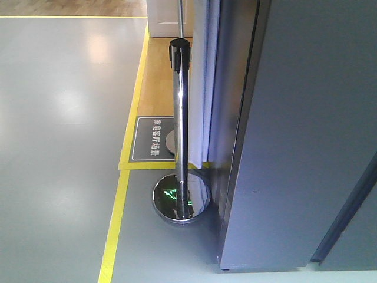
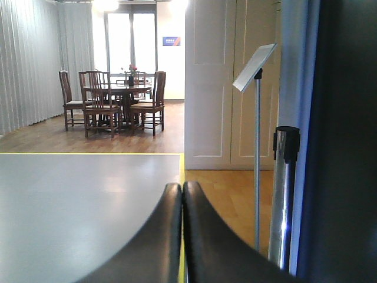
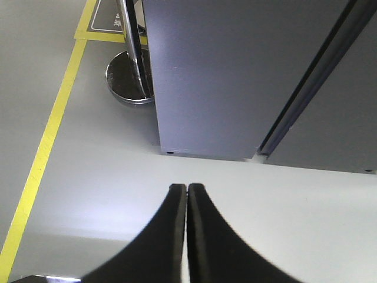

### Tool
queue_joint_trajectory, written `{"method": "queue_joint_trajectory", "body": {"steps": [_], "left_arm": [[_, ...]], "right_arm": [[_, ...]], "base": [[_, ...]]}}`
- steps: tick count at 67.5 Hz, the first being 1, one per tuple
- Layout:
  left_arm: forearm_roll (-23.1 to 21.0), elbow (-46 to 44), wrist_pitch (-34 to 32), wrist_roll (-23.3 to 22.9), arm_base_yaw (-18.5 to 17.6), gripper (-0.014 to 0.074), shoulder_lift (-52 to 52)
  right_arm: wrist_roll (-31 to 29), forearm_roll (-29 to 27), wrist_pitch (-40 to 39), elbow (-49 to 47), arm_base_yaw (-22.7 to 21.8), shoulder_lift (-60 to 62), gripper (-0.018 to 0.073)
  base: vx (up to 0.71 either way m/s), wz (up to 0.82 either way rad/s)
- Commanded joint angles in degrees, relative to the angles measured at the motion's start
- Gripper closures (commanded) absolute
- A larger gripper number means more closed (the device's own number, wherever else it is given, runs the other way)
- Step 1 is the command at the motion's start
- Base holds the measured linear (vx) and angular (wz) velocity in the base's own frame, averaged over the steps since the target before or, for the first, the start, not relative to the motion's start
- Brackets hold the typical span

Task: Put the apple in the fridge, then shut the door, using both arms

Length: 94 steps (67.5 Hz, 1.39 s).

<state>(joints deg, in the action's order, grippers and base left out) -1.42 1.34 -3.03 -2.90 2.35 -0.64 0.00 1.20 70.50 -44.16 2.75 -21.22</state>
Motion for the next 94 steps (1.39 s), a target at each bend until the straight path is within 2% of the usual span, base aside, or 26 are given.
{"method": "queue_joint_trajectory", "body": {"steps": [1,22,30,38,48,59,82,94], "left_arm": [[-0.29,1.71,-4.24,-0.6,0.05,0.0602,-0.88],[-0.29,1.71,-4.24,-0.6,0.05,0.0602,-0.88],[-0.29,1.71,-4.24,-0.6,0.05,0.0602,-0.88],[-0.29,1.71,-4.24,-0.6,0.05,0.0602,-0.88],[-0.29,1.71,-4.24,-0.6,0.05,0.0602,-0.88],[-0.29,1.71,-4.24,-0.6,0.05,0.0602,-0.88],[-0.29,1.71,-4.24,-0.6,0.05,0.0602,-0.88],[-0.29,1.71,-4.24,-0.6,0.05,0.0602,-0.88]], "right_arm": [[0.0,0.43,-2.96,-1.45,0.13,-0.78,0.0561],[0.0,0.6,-3.02,-1.45,0.13,-0.51,0.0561],[0.0,1.95,-5.68,-1.24,-0.91,1.75,0.0561],[-1.67,1.78,-14.57,2.16,-1.57,5.31,0.0561],[-5.64,0.91,-26.46,11.66,-1.57,10.02,0.0561],[-5.58,-2.17,-37.38,21.14,-1.57,14.38,0.0561],[-5.58,-2.78,-54.64,37.01,-1.57,21.62,0.0561],[-5.47,-6.62,-66.11,45.57,-1.57,22.45,0.0561]], "base": [[0.0,0.0],[0.0,0.0],[0.0,0.0],[0.0,0.0],[0.0,0.0],[0.0,0.0],[0.0,0.0],[0.0,0.0]]}}
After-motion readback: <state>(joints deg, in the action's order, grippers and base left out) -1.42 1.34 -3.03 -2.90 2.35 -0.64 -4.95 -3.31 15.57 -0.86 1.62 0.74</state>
